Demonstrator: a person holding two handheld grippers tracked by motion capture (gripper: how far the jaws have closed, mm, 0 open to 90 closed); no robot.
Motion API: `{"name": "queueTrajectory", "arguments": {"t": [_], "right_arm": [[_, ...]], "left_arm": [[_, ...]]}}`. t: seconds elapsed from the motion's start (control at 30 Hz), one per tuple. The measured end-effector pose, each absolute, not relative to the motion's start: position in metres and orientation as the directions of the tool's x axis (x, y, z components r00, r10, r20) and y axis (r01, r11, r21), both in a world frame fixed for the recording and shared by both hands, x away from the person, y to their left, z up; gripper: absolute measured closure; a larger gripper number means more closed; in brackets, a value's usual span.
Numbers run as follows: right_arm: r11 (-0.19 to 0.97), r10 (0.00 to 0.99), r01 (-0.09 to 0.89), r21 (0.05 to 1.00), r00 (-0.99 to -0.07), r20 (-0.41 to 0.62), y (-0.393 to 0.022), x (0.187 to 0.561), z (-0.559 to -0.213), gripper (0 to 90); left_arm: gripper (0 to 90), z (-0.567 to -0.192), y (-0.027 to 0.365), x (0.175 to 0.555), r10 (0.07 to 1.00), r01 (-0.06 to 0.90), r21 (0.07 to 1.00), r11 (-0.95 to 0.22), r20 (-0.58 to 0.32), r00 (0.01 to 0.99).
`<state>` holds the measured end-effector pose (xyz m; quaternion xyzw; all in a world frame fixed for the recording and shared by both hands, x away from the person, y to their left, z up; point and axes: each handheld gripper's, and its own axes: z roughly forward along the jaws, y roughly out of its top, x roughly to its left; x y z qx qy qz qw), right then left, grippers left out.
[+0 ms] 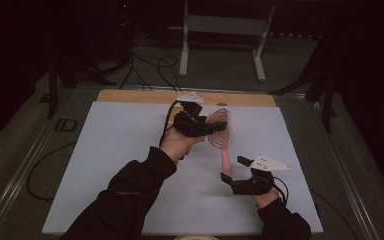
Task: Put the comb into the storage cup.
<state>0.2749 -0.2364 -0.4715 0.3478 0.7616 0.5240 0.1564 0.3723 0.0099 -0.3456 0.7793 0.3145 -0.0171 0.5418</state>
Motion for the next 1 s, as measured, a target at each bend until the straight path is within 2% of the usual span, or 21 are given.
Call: {"name": "queueTrajectory", "arguments": {"t": [0.53, 1.0], "right_arm": [[0.229, 0.691, 0.338, 0.913, -0.717, 0.092, -0.246, 0.267, -0.471, 9.5], [0.205, 0.677, 0.340, 0.918, -0.727, 0.118, -0.252, 0.262, -0.473, 9.5]], "left_arm": [[65.2, -0.333, 0.034, 0.378, 0.506, 0.494, 0.847, -0.198, -0.343, 0.791], [65.3, -0.320, 0.061, 0.384, 0.529, 0.481, 0.858, -0.180, -0.328, 0.783]]}}
